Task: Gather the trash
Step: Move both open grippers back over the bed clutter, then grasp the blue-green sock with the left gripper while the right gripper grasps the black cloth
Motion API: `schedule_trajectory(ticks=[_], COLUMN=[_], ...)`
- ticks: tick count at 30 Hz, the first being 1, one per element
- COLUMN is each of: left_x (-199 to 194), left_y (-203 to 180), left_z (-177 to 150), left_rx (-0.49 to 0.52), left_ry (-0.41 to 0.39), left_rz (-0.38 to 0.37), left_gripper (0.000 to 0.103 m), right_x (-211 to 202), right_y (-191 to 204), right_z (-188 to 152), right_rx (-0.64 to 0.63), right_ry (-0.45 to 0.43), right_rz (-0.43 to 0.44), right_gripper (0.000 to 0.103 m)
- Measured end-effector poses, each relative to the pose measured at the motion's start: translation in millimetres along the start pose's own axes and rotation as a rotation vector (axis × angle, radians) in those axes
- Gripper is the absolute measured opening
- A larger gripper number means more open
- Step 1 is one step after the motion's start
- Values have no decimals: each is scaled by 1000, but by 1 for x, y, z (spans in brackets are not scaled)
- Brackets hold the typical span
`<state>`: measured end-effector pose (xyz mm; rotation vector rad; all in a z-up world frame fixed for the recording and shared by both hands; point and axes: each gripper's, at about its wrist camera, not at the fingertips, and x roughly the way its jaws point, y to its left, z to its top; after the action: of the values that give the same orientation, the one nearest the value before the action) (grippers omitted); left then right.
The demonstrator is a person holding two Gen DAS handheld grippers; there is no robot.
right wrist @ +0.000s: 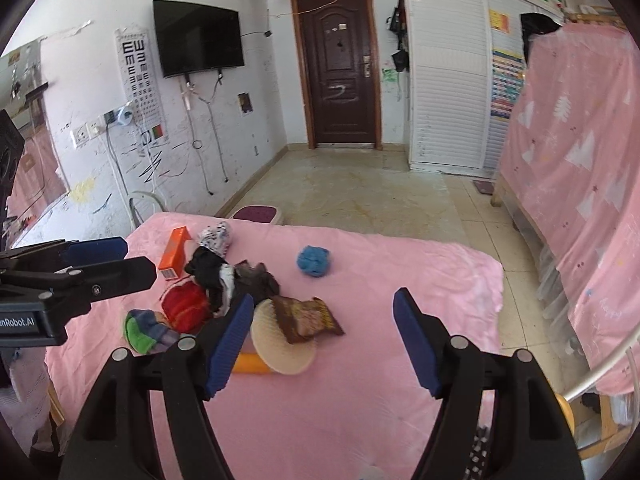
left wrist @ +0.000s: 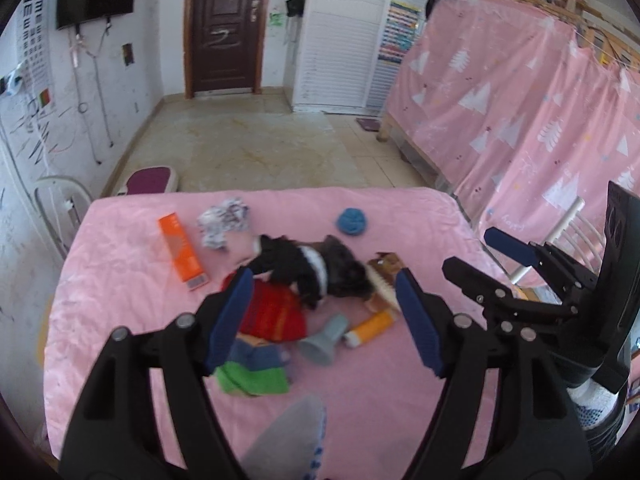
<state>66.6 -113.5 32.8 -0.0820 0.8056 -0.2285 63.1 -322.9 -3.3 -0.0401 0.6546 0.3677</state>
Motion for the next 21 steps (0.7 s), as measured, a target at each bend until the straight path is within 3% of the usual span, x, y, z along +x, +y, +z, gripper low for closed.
schedule_trajectory(ticks=[8,21], left_x=[11,43], left_y=[51,76], left_z=[-21,-48], left_rx=[-85,-132], left_ry=[51,147], left_rz=[73,31], left_gripper=[74,74], right_x=[31,76], right_y=[37,83], right_z=[19,32], right_rx=[-76,-168], right_ry=[38,96], right_rz=[49,141], right_gripper=[66,67])
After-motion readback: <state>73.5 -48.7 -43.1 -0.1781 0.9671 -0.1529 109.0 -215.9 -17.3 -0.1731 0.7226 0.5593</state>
